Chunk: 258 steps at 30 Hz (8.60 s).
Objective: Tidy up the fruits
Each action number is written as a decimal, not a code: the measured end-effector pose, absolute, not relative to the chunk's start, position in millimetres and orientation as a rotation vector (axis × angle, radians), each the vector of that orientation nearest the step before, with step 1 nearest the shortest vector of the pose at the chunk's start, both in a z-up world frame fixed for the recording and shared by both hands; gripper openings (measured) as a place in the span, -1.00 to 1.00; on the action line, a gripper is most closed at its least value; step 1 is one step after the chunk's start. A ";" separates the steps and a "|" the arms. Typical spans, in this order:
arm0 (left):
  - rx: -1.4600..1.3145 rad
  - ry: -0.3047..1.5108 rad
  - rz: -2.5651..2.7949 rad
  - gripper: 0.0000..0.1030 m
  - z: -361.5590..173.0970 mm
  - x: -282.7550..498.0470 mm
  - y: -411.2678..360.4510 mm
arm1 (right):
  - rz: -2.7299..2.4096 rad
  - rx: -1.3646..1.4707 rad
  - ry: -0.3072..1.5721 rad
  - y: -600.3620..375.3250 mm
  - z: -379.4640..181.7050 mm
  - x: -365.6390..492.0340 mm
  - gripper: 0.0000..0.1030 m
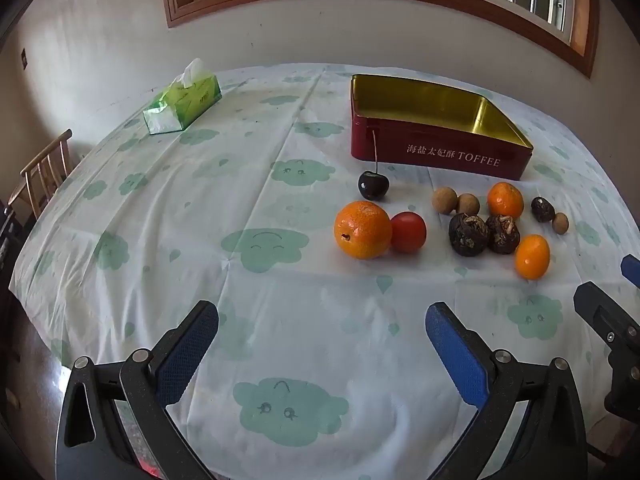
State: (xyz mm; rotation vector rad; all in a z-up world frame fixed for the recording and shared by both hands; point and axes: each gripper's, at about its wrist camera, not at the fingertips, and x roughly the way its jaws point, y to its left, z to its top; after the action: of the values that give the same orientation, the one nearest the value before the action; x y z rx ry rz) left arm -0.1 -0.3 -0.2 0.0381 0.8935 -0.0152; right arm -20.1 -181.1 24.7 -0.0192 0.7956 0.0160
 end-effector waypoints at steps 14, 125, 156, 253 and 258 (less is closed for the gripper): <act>0.036 0.923 -0.028 1.00 -7.1 1.3 -0.9 | 0.003 -0.022 0.833 -177.8 16.7 -20.9 0.98; 0.021 0.941 -0.110 0.51 -35.0 53.3 -5.8 | 0.088 -0.020 0.963 -182.2 -29.3 39.1 -0.11; -0.004 0.904 -0.247 -0.16 -32.7 58.4 -15.4 | 0.092 -0.013 0.951 -183.1 -29.5 47.8 -0.16; 0.129 0.909 -0.197 -0.14 -9.1 223.3 -71.1 | 0.054 -0.033 0.937 -215.3 0.8 200.0 -0.05; 0.124 0.890 -0.195 -0.10 0.4 214.3 -69.5 | 0.051 -0.042 0.901 -214.0 14.0 190.3 -0.02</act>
State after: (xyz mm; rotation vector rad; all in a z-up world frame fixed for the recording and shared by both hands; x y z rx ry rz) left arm 214.3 -69.5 0.4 0.1237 0.8901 -0.1952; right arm 190.3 -214.0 14.0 -0.0418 0.9012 0.0508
